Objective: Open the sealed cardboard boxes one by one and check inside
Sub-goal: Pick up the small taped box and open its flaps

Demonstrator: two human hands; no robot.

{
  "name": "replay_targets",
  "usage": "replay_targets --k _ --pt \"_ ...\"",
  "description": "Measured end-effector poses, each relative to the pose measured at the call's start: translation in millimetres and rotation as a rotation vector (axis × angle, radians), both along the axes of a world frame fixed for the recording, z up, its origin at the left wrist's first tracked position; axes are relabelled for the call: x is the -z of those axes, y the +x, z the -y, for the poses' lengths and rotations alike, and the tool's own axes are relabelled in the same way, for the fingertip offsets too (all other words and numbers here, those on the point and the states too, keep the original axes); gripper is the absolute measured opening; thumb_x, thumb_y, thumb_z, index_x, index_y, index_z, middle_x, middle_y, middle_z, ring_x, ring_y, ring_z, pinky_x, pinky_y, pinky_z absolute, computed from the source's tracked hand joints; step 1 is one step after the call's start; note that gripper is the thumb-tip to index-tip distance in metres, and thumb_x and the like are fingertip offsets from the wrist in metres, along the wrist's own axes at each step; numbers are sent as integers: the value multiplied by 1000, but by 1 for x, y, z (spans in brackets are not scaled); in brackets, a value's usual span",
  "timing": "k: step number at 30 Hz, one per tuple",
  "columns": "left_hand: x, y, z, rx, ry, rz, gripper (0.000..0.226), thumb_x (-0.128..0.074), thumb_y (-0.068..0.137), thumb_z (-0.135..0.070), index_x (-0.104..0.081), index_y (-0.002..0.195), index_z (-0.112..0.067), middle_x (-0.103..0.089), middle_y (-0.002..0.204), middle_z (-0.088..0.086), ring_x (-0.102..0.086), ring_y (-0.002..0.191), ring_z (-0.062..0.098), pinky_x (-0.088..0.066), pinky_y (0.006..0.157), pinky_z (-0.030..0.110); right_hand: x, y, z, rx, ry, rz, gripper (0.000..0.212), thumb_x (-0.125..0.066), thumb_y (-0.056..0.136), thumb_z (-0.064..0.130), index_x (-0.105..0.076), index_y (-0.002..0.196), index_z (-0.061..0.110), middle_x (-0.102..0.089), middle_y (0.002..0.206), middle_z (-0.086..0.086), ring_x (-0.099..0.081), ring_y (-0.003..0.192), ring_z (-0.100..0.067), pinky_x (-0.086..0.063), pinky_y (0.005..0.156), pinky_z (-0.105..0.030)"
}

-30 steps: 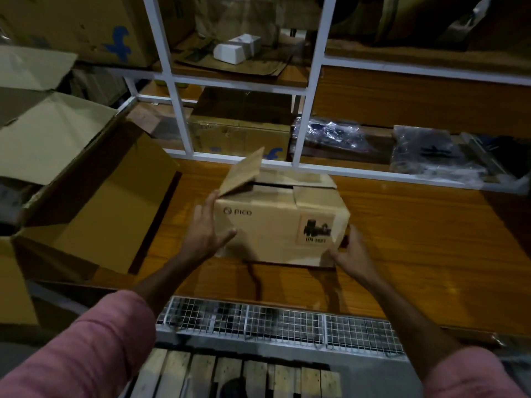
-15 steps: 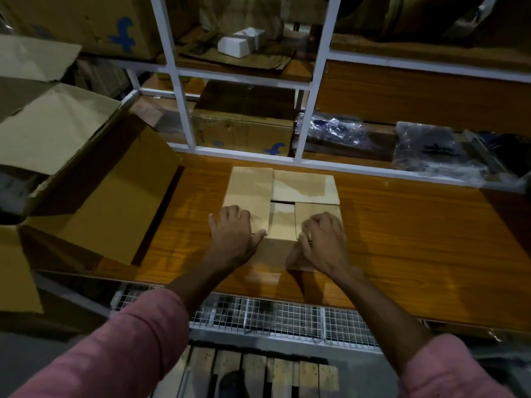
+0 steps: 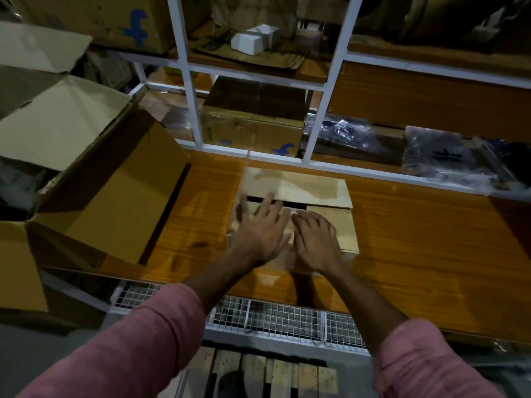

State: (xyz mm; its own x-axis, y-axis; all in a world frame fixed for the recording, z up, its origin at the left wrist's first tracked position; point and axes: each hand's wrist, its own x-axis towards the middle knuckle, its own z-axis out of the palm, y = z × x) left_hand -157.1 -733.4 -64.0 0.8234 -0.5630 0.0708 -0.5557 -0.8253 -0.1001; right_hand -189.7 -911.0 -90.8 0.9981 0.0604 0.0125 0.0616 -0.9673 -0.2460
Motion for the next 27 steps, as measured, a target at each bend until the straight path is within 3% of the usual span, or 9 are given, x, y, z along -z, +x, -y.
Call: replay_targets --k 2,6,8,10,15,17,20,24,27 --pt "-4 18 -12 -126 -67 -14 61 -25 104 -56 -26 156 -23 -17 168 7 3 157 33 7 109 82 2 1 -1 12 -22 -7 54 -29 100 39 -40 151 25 -36 160 -2 -28 146 -25 -26 116 -48" --pt "11 41 -33 -352 -260 -266 54 -46 103 -23 -29 153 -16 -14 167 12 -3 154 41 -19 117 68 0 3 -3 27 -53 -22 63 -22 94 44 -44 149 26 -37 159 0 -27 145 -24 -26 112 -46" --pt "20 43 -39 -414 -383 -278 53 -51 100 -10 -34 150 -11 -29 160 15 -29 145 38 -36 114 51 1 3 -4 27 -69 -20 68 -17 91 48 -44 149 27 -36 159 1 -27 144 -24 -26 110 -46" --pt "23 45 -40 -457 -487 -297 47 -54 99 -9 -40 144 -10 -42 146 13 -51 126 31 -50 101 41 3 4 -5 23 -88 -22 67 -17 91 49 -45 149 28 -37 159 1 -27 143 -24 -27 107 -46" --pt "23 50 -41 -441 -488 -275 34 -51 100 -7 -46 134 -9 -37 152 12 -61 112 34 -58 92 44 -2 26 -9 55 -156 -85 62 -28 96 56 -37 151 31 -29 162 0 -25 141 -30 -29 101 -50" --pt "23 46 -41 -431 -503 -219 40 -54 99 -10 -42 137 -10 -34 156 11 -64 105 30 -59 87 41 -7 40 -10 70 -161 -78 70 -34 97 58 -21 159 28 -12 168 -4 -25 139 -35 -30 104 -54" --pt "26 49 -41 -400 -427 -111 47 -60 96 -17 -42 138 -7 -40 147 16 -56 115 30 -55 94 44 -15 60 -8 80 -35 29 91 -54 96 50 5 162 27 27 167 1 -21 139 -38 -33 107 -58" --pt "24 89 -38 -236 -233 -55 52 -65 88 -21 -47 136 -13 -34 152 17 -31 138 36 -33 112 50 -23 94 -3 84 2 30 92 -59 97 41 4 162 27 27 167 8 -10 150 -37 -28 113 -63" --pt "20 128 -32 -248 -263 -207 74 -59 92 -21 -23 156 -15 -9 167 11 -11 151 35 -22 120 54 -20 122 4 107 -35 -51 88 -59 98 40 0 163 28 20 168 13 -5 153 -32 -25 113 -65"
